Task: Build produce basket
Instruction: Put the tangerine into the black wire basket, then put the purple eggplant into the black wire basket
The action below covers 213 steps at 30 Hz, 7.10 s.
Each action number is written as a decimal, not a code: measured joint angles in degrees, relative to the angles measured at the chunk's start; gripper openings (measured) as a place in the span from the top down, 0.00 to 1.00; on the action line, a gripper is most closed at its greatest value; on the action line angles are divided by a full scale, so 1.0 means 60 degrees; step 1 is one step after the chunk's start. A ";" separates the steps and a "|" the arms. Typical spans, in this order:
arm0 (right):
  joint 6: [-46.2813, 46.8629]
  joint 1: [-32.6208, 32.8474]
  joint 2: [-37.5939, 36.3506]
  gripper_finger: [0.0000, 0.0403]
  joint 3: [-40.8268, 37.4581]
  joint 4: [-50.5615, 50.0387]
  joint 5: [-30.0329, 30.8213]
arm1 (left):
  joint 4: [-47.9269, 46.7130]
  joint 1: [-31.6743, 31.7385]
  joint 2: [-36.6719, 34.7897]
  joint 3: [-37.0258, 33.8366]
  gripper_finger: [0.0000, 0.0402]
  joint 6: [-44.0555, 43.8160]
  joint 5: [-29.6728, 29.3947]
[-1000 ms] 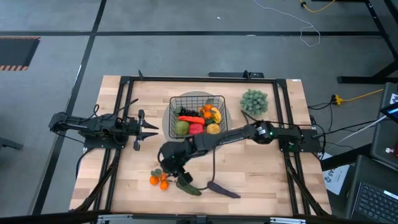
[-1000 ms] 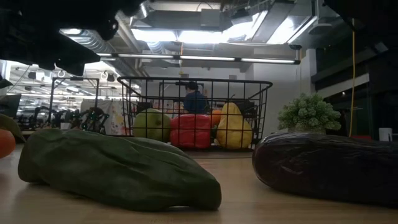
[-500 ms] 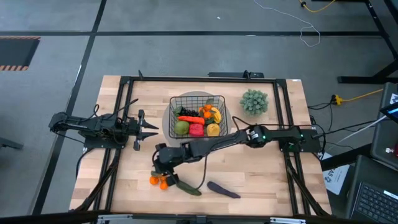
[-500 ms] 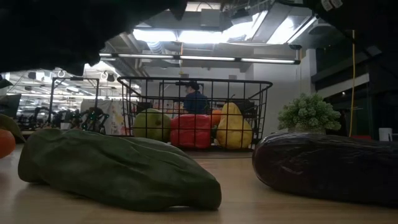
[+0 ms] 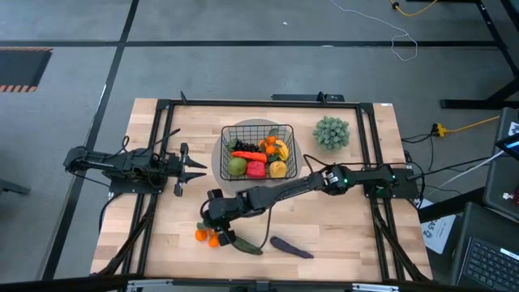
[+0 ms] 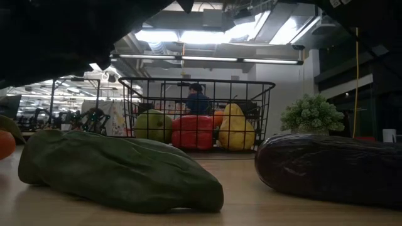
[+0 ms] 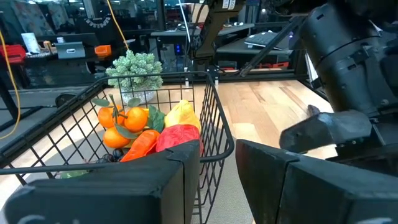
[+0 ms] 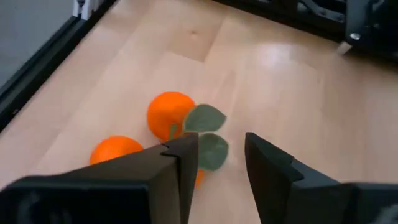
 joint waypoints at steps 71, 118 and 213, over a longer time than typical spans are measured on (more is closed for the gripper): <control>0.0423 0.0126 0.0059 0.70 0.0007 -0.0615 -0.0971 | 0.0000 0.0002 -0.0001 0.0000 0.77 0.0000 -0.0004; -0.1618 -0.0097 -0.1501 1.00 0.0211 -0.1096 -0.0789 | -0.0004 0.0002 0.0002 0.0000 0.77 0.0000 0.0000; -0.2309 -0.4161 -0.5991 0.82 0.0019 -0.7469 -0.2541 | 0.0000 -0.0002 0.0002 0.0000 0.77 0.0455 -0.0109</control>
